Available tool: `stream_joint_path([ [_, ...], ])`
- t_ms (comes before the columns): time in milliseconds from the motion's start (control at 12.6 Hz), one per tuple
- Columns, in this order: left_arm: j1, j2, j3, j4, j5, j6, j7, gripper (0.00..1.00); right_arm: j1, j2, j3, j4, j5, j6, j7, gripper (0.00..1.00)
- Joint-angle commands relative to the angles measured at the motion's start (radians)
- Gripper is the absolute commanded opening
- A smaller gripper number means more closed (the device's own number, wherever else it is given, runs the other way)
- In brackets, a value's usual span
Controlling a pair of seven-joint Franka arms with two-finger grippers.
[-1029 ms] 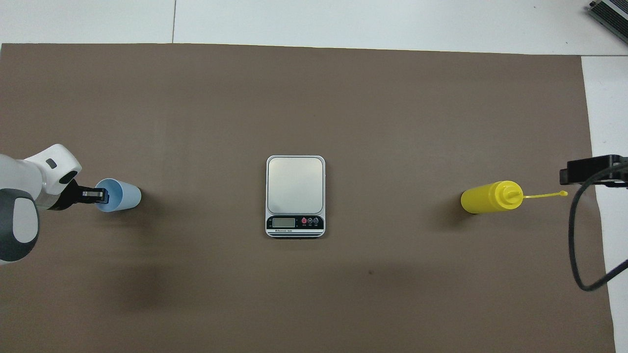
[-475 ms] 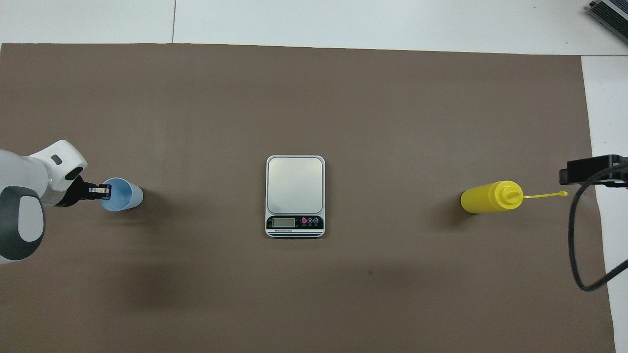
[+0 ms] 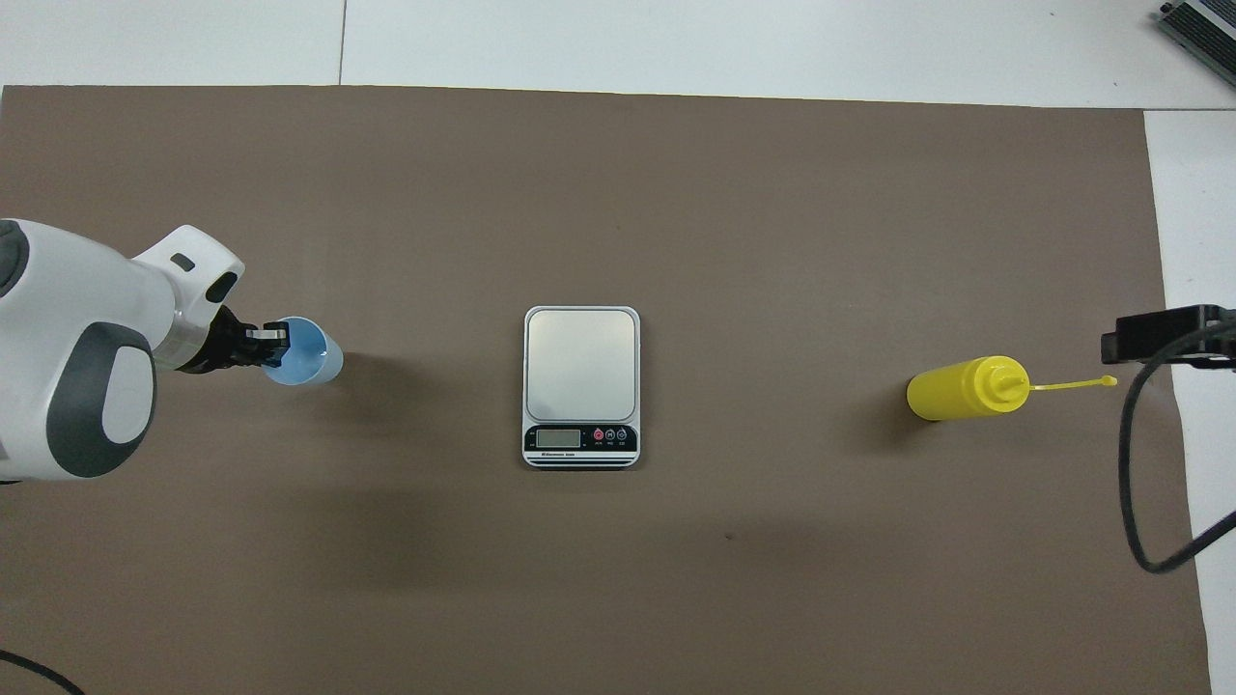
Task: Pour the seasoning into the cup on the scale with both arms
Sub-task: 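Carry the blue cup with the left gripper onto the scale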
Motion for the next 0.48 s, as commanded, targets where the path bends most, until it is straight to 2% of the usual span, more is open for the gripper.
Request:
stream_joint_path([
  [0,-0.088,0.040,0.017,0.095,0.003,-0.087,-0.158,0.00,-0.014,-0.012,0.003,-0.004,0.008,-0.014,-0.031,1.00],
  [396,-0.244,0.042,0.014,0.112,0.003,-0.076,-0.471,0.00,-0.014,-0.012,0.003,-0.002,0.008,-0.014,-0.031,1.00],
])
